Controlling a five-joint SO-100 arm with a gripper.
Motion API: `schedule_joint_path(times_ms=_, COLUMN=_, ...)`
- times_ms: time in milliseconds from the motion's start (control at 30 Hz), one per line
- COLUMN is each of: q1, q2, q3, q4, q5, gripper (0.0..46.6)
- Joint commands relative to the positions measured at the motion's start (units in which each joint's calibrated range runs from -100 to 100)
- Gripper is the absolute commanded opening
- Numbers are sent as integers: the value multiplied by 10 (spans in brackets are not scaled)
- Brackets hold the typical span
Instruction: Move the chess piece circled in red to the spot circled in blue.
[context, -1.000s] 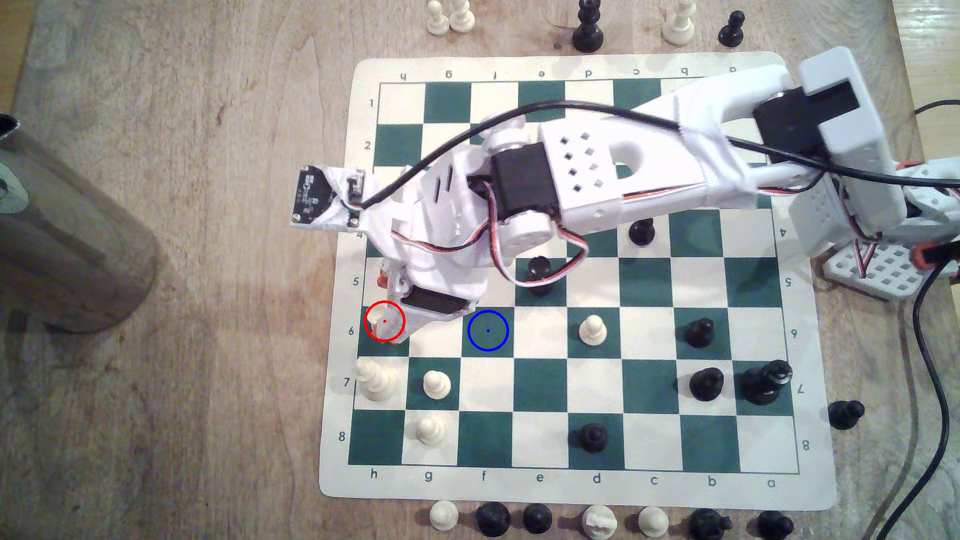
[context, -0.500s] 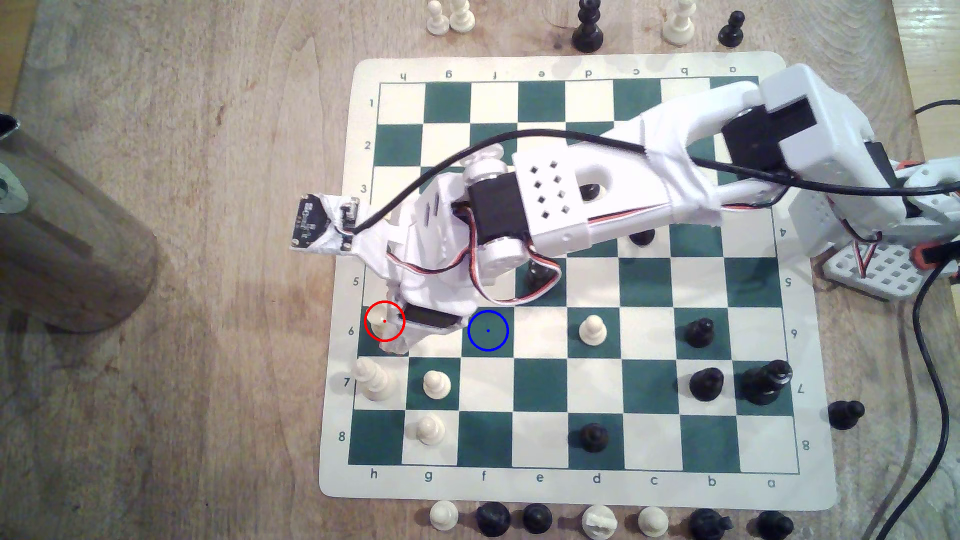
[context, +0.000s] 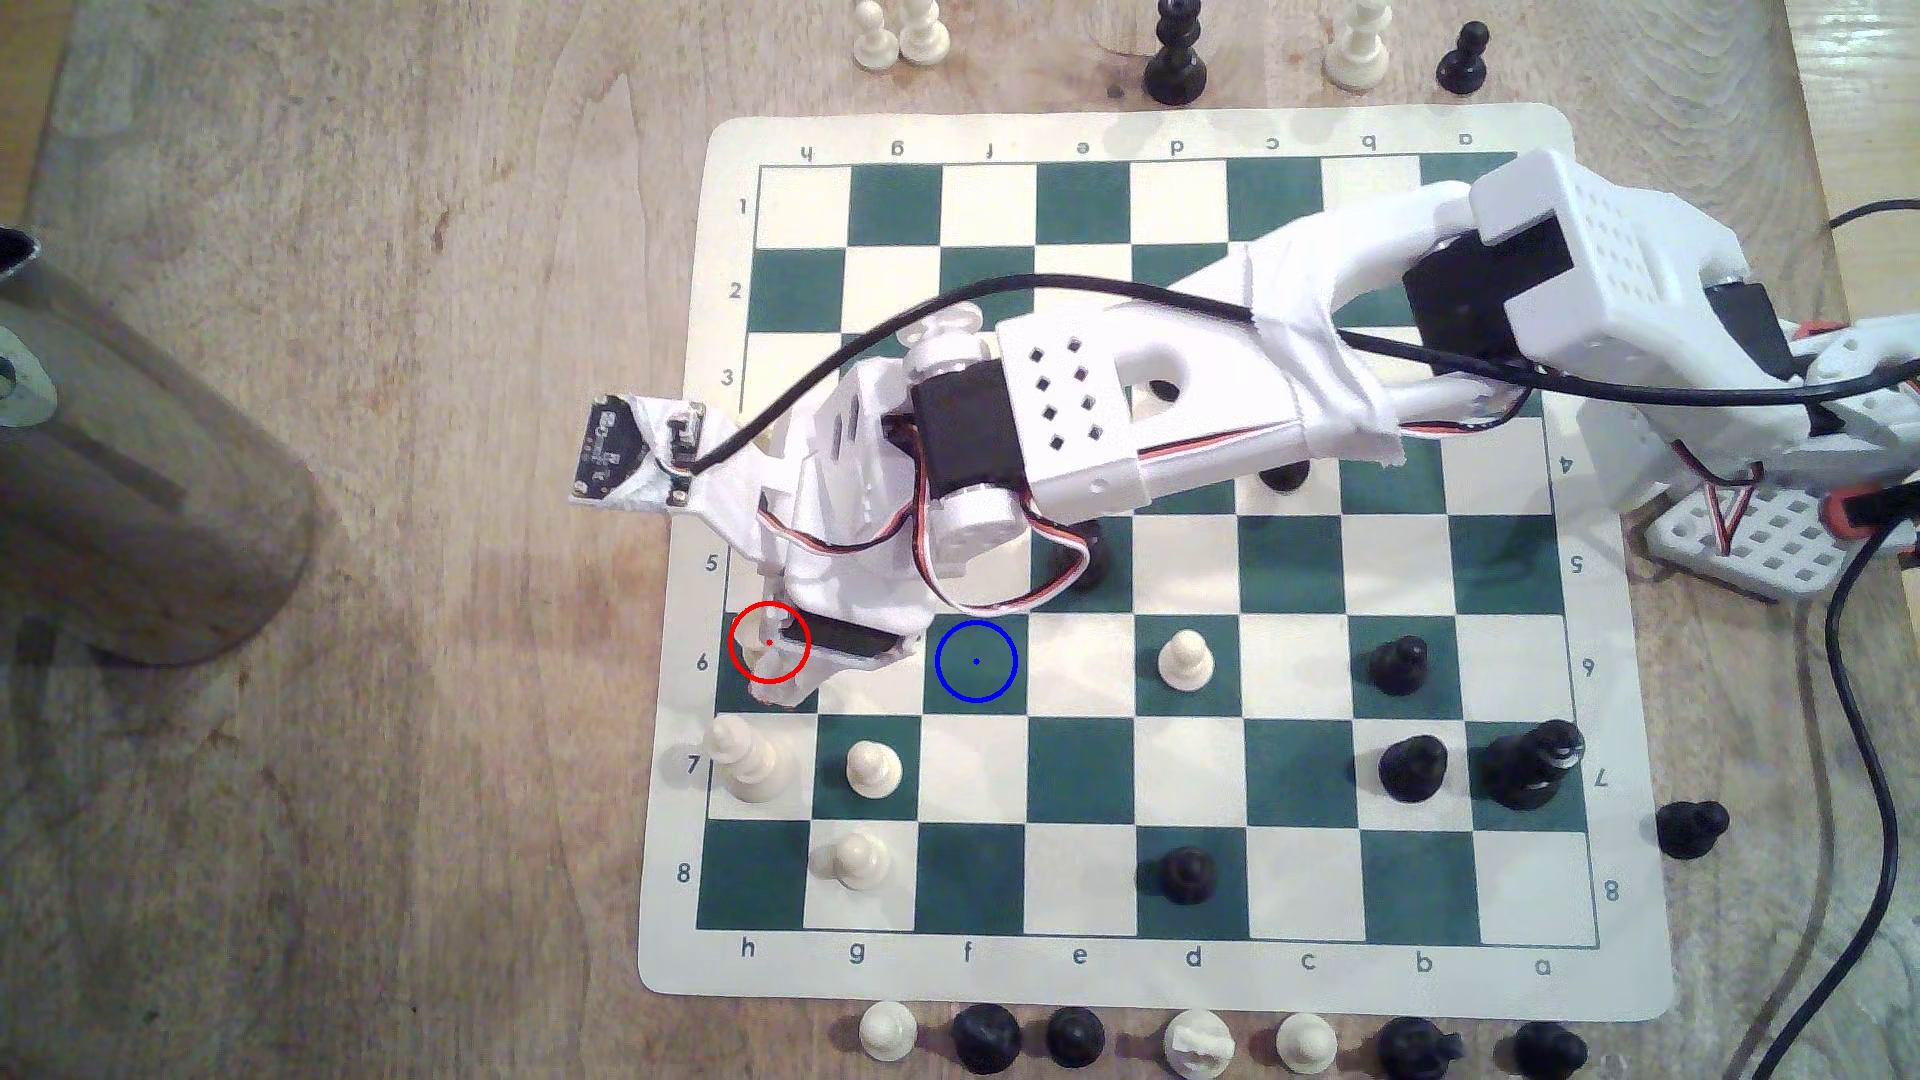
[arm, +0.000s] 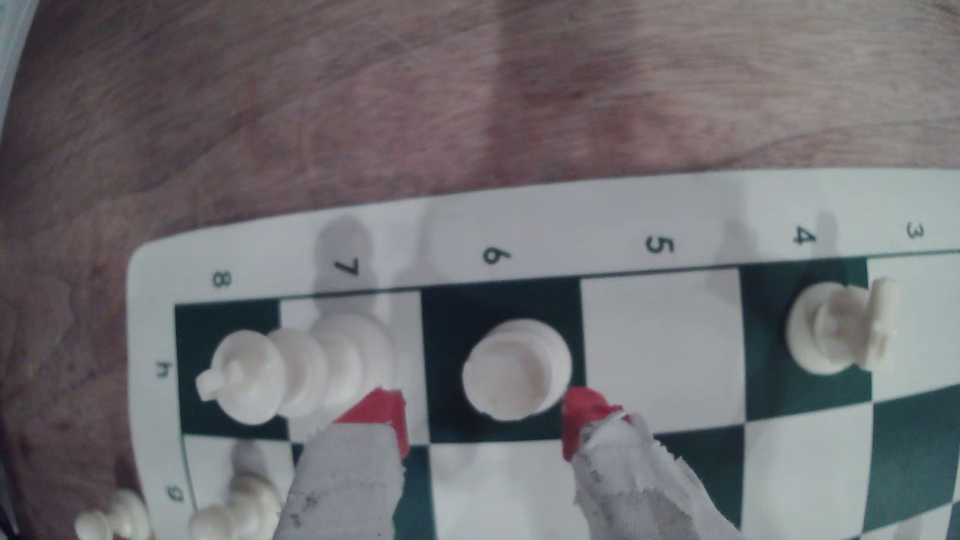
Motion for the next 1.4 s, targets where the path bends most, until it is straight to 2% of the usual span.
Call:
schedule_joint_path(times_ms=0, q1=7, q2=-16, q3=-52, q4=-12, q5=0, gripper=160)
schedule_joint_path(times_ms=267, q1=7, q2=-3, q3=-63, q4=-17, q5=0, gripper=152)
schedule_joint_path(times_ms=367, q1=7, q2=2, q3=-70, q4=-17, q5=0, gripper=113)
schedule_joint_path(times_ms=500, q1=5, q2=2, q3=-80, q4=-16, q5=-3, gripper=134)
schedule_joint_path(times_ms=767, q1=3, q2=6, q3=-90, q4=-16, q5=-5, gripper=136)
schedule_joint_path(times_ms=1100, q1=-3, q2=11, q3=-97, q4=-14, q5=-5, gripper=5)
schedule_joint_path(times_ms=1200, q1=-4, q2=11, q3=-107, q4=-14, q5=-8, gripper=2)
schedule_joint_path(times_ms=1367, q1=-4, q2=4, q3=-194, q4=26, q5=-18, gripper=2)
